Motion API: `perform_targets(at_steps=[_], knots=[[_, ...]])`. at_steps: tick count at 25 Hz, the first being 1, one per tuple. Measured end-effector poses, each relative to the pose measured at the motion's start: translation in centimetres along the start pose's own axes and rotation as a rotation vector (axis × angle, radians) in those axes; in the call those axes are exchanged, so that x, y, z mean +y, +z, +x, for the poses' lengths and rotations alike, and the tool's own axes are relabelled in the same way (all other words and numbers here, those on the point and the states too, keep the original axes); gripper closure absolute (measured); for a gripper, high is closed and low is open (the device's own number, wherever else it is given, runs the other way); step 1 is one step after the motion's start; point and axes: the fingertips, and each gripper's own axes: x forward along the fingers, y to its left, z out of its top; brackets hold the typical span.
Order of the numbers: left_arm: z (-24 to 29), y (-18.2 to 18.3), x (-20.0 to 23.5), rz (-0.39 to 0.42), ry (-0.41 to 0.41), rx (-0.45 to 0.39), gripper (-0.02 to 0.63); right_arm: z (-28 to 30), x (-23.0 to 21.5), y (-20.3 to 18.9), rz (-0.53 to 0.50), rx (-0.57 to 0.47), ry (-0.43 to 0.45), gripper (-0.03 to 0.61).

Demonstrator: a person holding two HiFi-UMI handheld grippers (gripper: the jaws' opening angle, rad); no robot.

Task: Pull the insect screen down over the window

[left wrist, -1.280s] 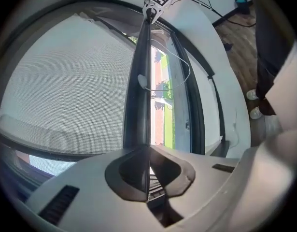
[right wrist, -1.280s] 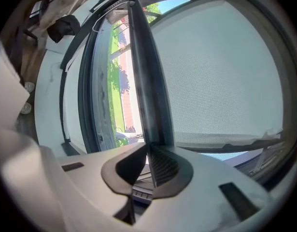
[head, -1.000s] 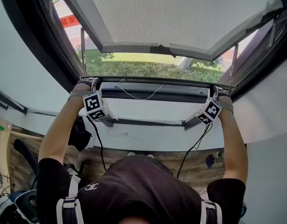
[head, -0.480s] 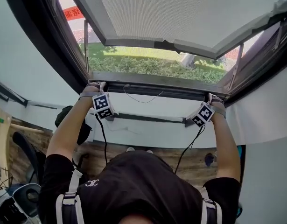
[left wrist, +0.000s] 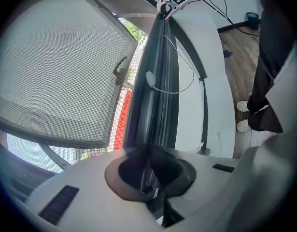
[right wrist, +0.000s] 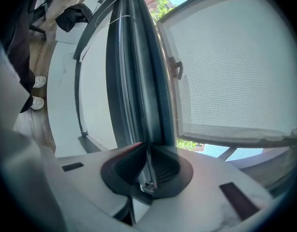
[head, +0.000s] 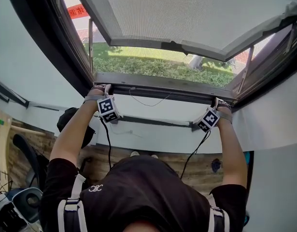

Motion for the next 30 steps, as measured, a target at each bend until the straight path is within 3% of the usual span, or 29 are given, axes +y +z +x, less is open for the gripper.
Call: perform_targets(at_steps=[6,11,19,21,25,30], knots=[[0.1,1.1,0.1,-0.056,0.019,-0.041,0.575,0.4,0.7,0.1,-0.004,0.003,0.012,0.541],[1.1,0.4,-1.3,-0.045,-0.029,-0.006,0.574,1.7,2.1,0.1,-0.028,0.0,0.031,0.534],[1.7,1.3,-1.1,-0.07,0.01,-0.026,0.574,2.0,2.6,0.3,-0.024,0.018,0.043,0.525],[2.3,1.1,-1.4,-0.053,0.009,-0.012,0.574,2.5,3.2,0.2,-0.054,0.045,0.061,0.471],[2.9,0.0,-2.2,-0.008,-0.043,0.068,0.591,3.1,3.6,0.3,-0.104,0.11,0.081,0.466],[2.6,1.0,-1.6,-0.042,0.026,0.005,0.594,3.4,3.8,0.3,-0.079,0.092,0.056,0.454]])
